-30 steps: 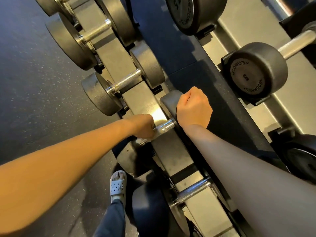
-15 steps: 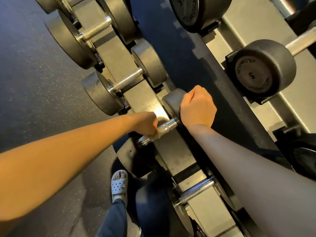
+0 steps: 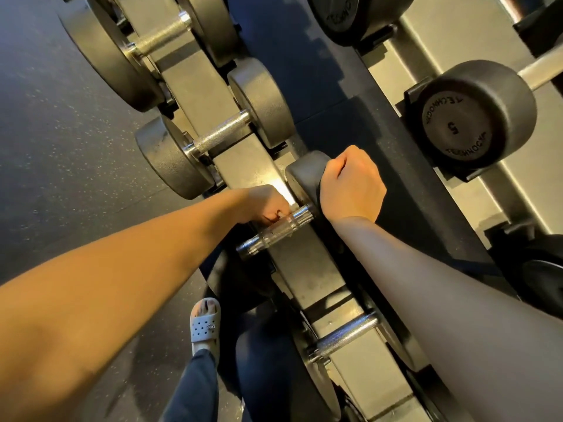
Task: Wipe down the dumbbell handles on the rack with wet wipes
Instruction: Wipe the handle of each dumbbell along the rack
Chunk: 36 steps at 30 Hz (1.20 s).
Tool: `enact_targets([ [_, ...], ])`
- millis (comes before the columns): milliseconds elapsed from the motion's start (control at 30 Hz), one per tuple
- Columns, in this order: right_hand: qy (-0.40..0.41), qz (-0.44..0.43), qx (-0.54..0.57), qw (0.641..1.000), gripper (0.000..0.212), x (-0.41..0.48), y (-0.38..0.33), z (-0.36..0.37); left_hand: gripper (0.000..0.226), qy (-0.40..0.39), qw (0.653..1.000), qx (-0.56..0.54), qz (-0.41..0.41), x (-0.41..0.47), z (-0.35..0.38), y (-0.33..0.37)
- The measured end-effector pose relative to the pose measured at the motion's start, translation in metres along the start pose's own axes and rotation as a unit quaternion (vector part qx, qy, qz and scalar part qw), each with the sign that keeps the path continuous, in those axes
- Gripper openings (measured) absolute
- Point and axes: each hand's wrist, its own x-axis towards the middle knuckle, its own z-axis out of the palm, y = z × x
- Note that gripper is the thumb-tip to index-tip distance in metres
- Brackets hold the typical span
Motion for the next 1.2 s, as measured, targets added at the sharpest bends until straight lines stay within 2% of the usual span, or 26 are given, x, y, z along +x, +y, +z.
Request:
enact_targets([
  [33, -0.004, 0.002, 0.001, 1.000, 0.018, 0.001, 0.000, 0.000, 0.022, 0.009, 1.000, 0.000, 0.006, -0.003, -0.002, -0.006],
  [100, -0.009, 0.004, 0.005, 1.000, 0.018, 0.001, 0.001, -0.001, 0.007, 0.013, 1.000, 0.007, 0.004, -0.015, -0.005, -0.011],
  [133, -0.011, 0.005, 0.009, 1.000, 0.018, 0.001, 0.001, -0.001, 0.006, 0.027, 0.999, 0.046, 0.008, -0.018, -0.008, -0.013],
  [200, -0.012, 0.007, 0.013, 1.000, 0.018, 0.001, 0.000, -0.001, 0.019, 0.087, 0.970, 0.222, 0.037, -0.030, -0.009, -0.008],
  [267, -0.010, 0.008, 0.015, 1.000, 0.018, 0.001, 0.000, -0.001, 0.028, 0.165, 0.933, 0.312, 0.077, -0.044, 0.001, -0.005],
  [300, -0.009, 0.010, 0.018, 1.000, 0.019, 0.002, 0.001, 0.000, 0.024, 0.198, 0.926, 0.307, 0.096, -0.048, 0.008, -0.006],
  [367, -0.006, 0.012, 0.025, 1.000, 0.020, 0.001, 0.001, 0.001, 0.009, 0.244, 0.932, 0.218, 0.154, -0.058, 0.023, -0.006],
  [433, 0.006, 0.006, 0.031, 0.999, 0.020, 0.001, 0.001, 0.003, 0.022, 0.252, 0.942, 0.129, 0.178, -0.059, 0.044, -0.002],
  [467, 0.015, -0.001, 0.036, 0.999, 0.021, 0.000, 0.001, 0.004, 0.023, 0.270, 0.941, 0.089, 0.186, -0.056, 0.055, 0.000],
  [533, 0.032, -0.015, 0.045, 0.998, 0.022, -0.001, 0.001, 0.005, 0.008, 0.321, 0.919, 0.063, 0.220, -0.048, 0.075, 0.006],
  [600, 0.039, -0.027, 0.049, 0.998, 0.024, -0.002, 0.003, 0.006, 0.007, 0.338, 0.903, 0.150, 0.219, -0.042, 0.088, 0.005],
  [700, 0.050, -0.033, 0.052, 0.997, 0.028, -0.003, 0.003, 0.006, 0.018, 0.319, 0.847, 0.381, 0.189, -0.044, 0.090, -0.003],
  [733, 0.050, -0.032, 0.055, 0.997, 0.028, -0.003, 0.003, 0.006, 0.017, 0.313, 0.841, 0.403, 0.178, -0.045, 0.090, -0.006],
  [833, 0.020, -0.021, 0.055, 0.998, 0.025, -0.001, 0.002, 0.003, 0.013, 0.304, 0.871, 0.363, 0.135, -0.052, 0.090, -0.012],
  [933, -0.007, -0.003, 0.039, 0.999, 0.023, 0.001, 0.002, 0.000, 0.014, 0.319, 0.846, 0.418, 0.090, -0.070, 0.087, -0.015],
  [1000, -0.013, -0.001, 0.032, 0.999, 0.023, 0.001, 0.000, -0.002, 0.011, 0.324, 0.843, 0.419, 0.097, -0.074, 0.079, -0.020],
  [1033, -0.012, -0.002, 0.030, 0.999, 0.023, 0.001, 0.000, -0.002, 0.008, 0.323, 0.855, 0.391, 0.110, -0.071, 0.075, -0.021],
  [1100, -0.011, -0.002, 0.027, 1.000, 0.022, 0.001, -0.001, -0.002, 0.003, 0.329, 0.897, 0.264, 0.134, -0.064, 0.068, -0.016],
  [1200, -0.006, 0.000, 0.024, 1.000, 0.022, 0.001, -0.002, -0.003, 0.014, 0.298, 0.935, 0.110, 0.158, -0.048, 0.064, 0.005],
])
